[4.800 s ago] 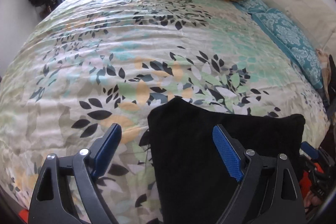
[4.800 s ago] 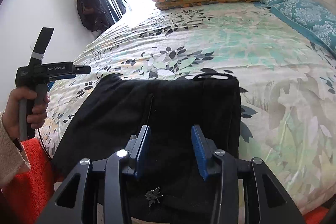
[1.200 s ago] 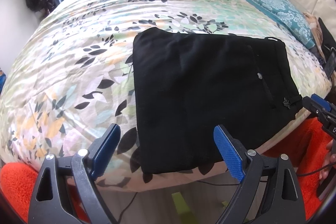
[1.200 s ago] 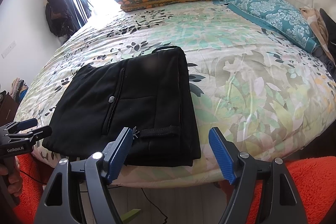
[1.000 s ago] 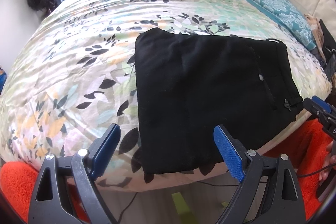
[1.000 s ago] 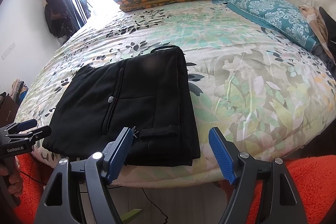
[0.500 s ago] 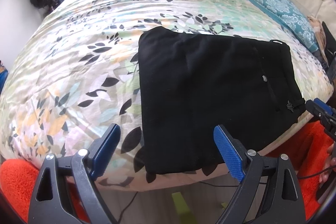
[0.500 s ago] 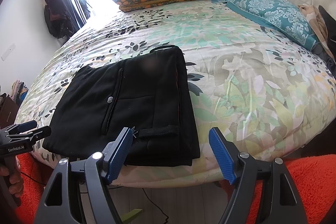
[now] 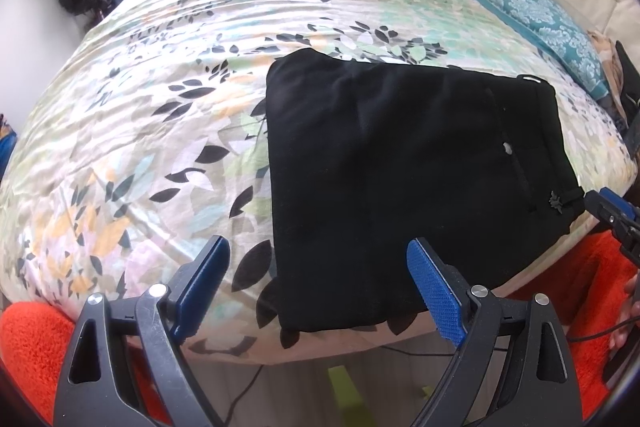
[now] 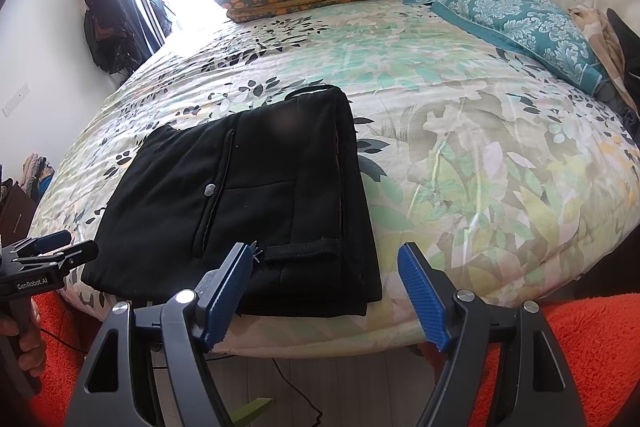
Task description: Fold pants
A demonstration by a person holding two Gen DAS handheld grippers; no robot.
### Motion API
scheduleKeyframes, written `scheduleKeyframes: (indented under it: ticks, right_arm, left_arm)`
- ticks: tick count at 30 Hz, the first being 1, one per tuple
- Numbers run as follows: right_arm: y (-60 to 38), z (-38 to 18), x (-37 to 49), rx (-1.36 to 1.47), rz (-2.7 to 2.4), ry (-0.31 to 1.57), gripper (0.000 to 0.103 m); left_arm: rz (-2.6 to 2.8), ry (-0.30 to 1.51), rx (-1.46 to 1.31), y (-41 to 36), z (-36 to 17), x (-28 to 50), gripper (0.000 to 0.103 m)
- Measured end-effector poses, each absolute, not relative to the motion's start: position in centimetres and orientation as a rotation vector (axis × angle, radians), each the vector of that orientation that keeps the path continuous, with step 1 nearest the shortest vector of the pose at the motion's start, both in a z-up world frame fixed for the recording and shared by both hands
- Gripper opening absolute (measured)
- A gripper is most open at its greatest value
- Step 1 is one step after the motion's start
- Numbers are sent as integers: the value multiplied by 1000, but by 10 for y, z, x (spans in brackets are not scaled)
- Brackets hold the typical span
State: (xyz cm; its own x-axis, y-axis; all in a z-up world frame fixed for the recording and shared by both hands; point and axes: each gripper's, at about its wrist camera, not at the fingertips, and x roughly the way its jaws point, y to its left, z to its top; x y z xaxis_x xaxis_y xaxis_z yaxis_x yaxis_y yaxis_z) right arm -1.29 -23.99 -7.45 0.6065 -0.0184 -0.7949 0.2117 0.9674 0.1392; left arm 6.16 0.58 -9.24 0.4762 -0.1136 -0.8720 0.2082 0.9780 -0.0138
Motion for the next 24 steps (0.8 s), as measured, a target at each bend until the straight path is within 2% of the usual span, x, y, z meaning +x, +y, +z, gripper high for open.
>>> scheduleKeyframes:
  ticks: [19,23,24]
  right_arm:
    - [-246,-71,-12,268,-106,911,75]
    - [-306,-43,-11,434,-125,790,76]
    - [-325,-40,-9,489,-135,780,83]
  left_arm:
    - [-208,1067,89,10,-90,67,92]
    - [-294,1063,-156,52,-71,93,93]
    - [-335,1078,-244,65,-70,101,95]
